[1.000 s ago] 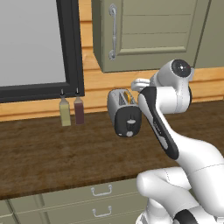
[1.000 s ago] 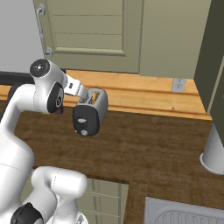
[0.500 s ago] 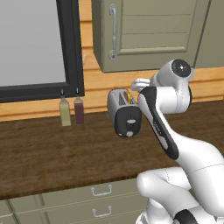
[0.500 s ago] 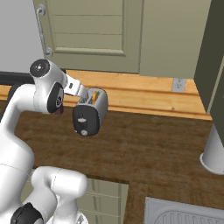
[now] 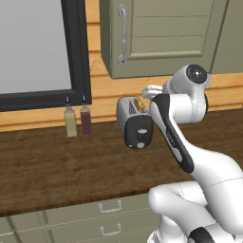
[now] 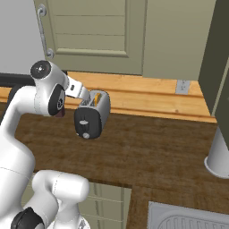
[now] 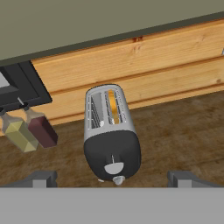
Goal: Start the toaster. Once the lever pops up, take the bread to the plate on the dining counter.
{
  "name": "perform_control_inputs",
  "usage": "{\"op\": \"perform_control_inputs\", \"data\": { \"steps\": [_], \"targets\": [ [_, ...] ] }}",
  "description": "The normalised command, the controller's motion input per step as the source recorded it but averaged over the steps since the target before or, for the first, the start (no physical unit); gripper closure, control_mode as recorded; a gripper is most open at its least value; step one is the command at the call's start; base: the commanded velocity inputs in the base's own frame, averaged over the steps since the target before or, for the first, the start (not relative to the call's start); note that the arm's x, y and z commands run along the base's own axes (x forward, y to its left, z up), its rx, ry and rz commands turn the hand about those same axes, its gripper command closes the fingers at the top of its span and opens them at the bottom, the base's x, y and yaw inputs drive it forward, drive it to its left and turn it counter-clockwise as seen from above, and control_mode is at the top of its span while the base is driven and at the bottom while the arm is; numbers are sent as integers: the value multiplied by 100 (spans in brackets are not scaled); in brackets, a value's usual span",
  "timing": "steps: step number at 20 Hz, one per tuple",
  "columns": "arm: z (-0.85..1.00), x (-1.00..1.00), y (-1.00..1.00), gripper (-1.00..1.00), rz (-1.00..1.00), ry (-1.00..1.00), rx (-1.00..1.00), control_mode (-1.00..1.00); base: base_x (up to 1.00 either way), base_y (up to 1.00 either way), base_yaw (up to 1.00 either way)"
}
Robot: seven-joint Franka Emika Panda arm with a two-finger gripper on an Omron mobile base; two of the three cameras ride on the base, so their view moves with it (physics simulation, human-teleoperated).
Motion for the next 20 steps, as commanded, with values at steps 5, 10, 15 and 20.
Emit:
{"op": "perform_control_inputs", "data": {
  "steps": [5,10,15,20],
  "targets": [
    [0,0,0,-100,0,0,0,-100,0,0,0],
    [0,0,0,-100,0,0,0,-100,0,0,0],
    [0,0,0,-100,0,0,0,-100,0,0,0],
    [0,0,0,-100,0,0,0,-100,0,0,0]
  ]
}}
